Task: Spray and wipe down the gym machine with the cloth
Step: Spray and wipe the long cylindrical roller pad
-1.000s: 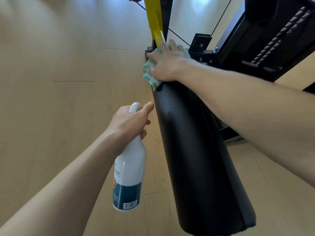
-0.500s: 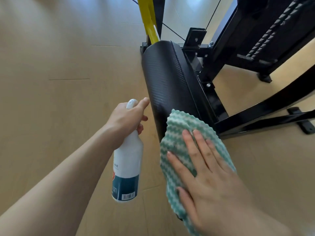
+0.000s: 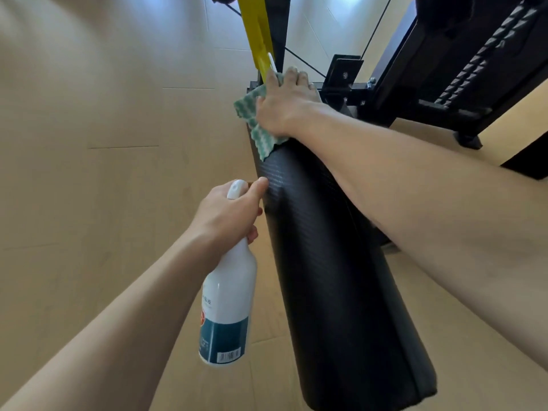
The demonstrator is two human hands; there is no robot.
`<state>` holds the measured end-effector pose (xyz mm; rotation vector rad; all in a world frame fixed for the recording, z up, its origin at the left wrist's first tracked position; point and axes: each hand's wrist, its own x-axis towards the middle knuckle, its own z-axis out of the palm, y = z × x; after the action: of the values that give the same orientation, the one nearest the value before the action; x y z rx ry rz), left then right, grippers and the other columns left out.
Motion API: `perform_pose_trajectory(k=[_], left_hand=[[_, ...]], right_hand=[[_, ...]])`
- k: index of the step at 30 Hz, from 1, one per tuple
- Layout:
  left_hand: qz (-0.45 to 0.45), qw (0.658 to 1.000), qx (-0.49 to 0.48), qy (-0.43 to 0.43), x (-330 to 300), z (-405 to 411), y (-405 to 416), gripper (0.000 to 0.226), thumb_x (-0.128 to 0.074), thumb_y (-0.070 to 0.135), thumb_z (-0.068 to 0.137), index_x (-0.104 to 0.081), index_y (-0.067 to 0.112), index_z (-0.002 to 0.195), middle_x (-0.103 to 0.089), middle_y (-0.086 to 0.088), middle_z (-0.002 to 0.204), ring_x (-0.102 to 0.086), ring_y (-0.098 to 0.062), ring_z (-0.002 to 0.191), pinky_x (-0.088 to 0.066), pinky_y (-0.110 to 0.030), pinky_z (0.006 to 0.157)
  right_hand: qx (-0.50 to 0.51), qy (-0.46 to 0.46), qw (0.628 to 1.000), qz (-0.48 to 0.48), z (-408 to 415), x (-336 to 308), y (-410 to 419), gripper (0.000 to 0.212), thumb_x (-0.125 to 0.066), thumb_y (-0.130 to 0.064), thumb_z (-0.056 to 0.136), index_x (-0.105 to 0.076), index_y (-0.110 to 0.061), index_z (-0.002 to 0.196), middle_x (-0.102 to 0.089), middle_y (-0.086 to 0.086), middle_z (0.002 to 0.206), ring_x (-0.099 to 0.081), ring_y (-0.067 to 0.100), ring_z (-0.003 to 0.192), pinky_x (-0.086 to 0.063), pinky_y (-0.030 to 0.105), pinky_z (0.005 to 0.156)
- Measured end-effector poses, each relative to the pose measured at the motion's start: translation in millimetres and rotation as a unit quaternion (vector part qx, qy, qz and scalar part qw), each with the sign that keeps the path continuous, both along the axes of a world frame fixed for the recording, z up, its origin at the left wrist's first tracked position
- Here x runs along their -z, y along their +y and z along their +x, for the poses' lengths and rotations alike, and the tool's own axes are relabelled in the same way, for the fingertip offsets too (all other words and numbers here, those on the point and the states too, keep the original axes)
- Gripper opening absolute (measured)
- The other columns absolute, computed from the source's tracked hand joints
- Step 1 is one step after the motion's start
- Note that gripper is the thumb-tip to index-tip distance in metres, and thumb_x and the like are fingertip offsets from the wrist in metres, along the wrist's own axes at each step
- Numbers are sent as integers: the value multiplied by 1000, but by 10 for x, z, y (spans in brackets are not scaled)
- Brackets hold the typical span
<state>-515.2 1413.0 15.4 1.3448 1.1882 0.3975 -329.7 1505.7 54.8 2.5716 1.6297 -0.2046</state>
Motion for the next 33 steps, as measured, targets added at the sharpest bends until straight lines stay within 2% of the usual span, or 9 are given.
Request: perform_pose_trajectory(k=[5,9,14,17,20,23,27,29,33], left_hand=[[-17,1000,-10,-16,-139,10,-112,46,-57,50,103,-68,6,112,-75,-15,108,-52,-17,45,-46,-27,53],[-33,999,-4,-15,-181,-15,-167,46,-58,51,102,-68,7,111,-73,-15,110,-51,-14,44,-45,-24,46],[-10,1000,-20,-11,-154,-7,-139,54,-60,54,100,-68,2,112,-75,-18,106,-53,-21,52,-48,-34,62],[8,1000,-17,-13,-144,22,-121,56,-59,53,100,-67,-1,114,-75,-19,104,-54,-20,52,-50,-35,64],[-6,1000,-20,-19,-114,45,-104,53,-59,51,102,-67,1,115,-76,-14,103,-52,-17,49,-49,-32,60],[-21,999,-30,-29,-88,57,-72,48,-59,50,102,-69,3,109,-76,-12,98,-49,-18,46,-46,-30,57],[-52,996,-61,-48,-79,60,-27,39,-59,51,102,-73,17,90,-75,-7,81,-49,-18,47,-47,-33,63],[-58,995,-70,-51,-66,58,-11,40,-58,51,103,-70,17,88,-76,-8,82,-50,-19,48,-46,-34,63],[-48,996,-59,-41,-46,78,-4,44,-53,51,106,-70,13,92,-80,-10,92,-50,-18,45,-46,-33,59]], right_hand=[[-31,11,999,14,-73,7,-502,67,-18,-38,106,10,-9,159,15,20,166,12,33,154,1,46,126],[-80,-6,997,14,-483,43,-1851,67,-13,-39,105,9,-5,159,15,19,166,12,31,155,-1,45,126],[-118,-54,987,95,-997,276,-3451,68,-30,-41,100,-29,-2,156,-21,22,164,-21,38,152,-23,50,115],[-141,-101,981,90,-1071,356,-3768,71,-43,-44,91,-37,-3,150,-35,24,157,-31,41,146,-32,52,109],[-175,-81,978,80,-1026,289,-3621,71,-42,-45,93,-38,-6,152,-32,23,159,-28,41,148,-30,53,111],[-166,-47,981,88,-866,186,-3101,63,-30,-41,101,-35,-10,155,-19,21,165,-15,37,154,-19,52,121],[-121,-49,991,33,-534,63,-1887,65,-10,-41,101,-8,-17,162,9,18,168,10,33,155,5,46,126],[-101,-65,993,-6,-344,38,-1210,63,-17,-39,105,2,-19,162,17,15,167,16,32,154,9,45,125],[-73,-64,995,-27,-154,-4,-315,67,-23,-37,103,1,-19,162,18,14,167,15,35,154,8,46,125]])
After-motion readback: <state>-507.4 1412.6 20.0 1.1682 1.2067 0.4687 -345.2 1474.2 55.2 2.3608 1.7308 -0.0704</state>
